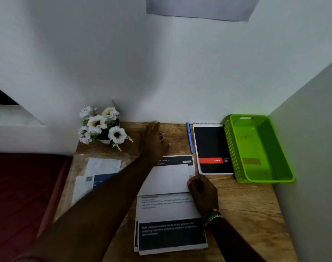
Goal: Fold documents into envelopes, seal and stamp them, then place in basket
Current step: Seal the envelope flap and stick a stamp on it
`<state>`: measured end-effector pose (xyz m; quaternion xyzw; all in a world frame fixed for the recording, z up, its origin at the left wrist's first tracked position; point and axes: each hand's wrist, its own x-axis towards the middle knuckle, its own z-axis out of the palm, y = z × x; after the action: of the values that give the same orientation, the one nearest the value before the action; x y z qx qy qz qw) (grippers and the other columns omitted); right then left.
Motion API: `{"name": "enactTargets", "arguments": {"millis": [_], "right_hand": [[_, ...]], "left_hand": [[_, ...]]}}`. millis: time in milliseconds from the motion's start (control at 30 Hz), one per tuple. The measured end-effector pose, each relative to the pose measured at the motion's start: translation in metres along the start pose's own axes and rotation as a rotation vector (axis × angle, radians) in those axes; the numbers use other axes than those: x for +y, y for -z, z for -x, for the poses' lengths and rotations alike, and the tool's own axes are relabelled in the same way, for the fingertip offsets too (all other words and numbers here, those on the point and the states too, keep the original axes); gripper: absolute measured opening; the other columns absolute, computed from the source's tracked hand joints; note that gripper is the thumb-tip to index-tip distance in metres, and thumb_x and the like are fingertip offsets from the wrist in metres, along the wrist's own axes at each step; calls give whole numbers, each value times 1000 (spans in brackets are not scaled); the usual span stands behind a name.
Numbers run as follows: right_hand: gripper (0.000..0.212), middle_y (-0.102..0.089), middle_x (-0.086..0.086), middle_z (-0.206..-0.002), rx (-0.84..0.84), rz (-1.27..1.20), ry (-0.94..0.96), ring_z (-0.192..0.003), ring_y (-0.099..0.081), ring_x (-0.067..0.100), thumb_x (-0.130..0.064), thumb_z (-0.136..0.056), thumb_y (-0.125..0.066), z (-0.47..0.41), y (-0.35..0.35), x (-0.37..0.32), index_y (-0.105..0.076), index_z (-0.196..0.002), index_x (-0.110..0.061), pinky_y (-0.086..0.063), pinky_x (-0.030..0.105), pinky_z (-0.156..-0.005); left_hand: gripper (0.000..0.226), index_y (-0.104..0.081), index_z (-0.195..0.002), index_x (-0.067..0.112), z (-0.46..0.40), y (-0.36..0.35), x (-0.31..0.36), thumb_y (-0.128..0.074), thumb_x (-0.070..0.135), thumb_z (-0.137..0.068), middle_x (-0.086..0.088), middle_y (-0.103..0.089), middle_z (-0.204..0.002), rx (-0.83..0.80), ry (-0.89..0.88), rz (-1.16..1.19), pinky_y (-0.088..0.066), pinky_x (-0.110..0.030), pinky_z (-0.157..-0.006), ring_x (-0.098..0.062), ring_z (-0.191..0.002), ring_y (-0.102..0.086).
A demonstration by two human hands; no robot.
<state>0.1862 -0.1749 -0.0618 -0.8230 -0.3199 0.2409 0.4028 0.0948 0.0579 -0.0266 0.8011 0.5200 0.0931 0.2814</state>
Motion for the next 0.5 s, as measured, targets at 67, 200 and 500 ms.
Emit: {"name": "enactTargets", "arguments": {"millis": [67,200,500], "right_hand": [[12,-70,-14,-86,-9,2,-1,-85,-63,-5,-17,-87,-73,0,0,1,-68,-85,-28,-47,14,-78],[12,-70,-14,-86,-26,-13,-1,-85,-63,-4,-19,-88,-72,0,0,2,-67,-88,-29,-48,15,-77],[12,-70,-7,-82,-66,-56,-27,-78,-64,3,-16,-86,-75,-4,7,-7,-67,-85,-26,-58,36,-79]], "left_hand": [[83,-39,-148,24,-12,-2,0,-80,36,-76,-4,-36,-153,-49,8,-71,-34,-48,-112,-35,-137,-33],[60,-56,-134,20,-17,-7,-11,-79,23,-79,-8,-53,-134,19,-33,-32,-44,-42,-103,-32,-123,-48],[40,-69,-111,29,33,2,-21,-83,18,-75,6,-67,-112,138,-30,447,-57,-41,-89,-11,-103,-64]]}}
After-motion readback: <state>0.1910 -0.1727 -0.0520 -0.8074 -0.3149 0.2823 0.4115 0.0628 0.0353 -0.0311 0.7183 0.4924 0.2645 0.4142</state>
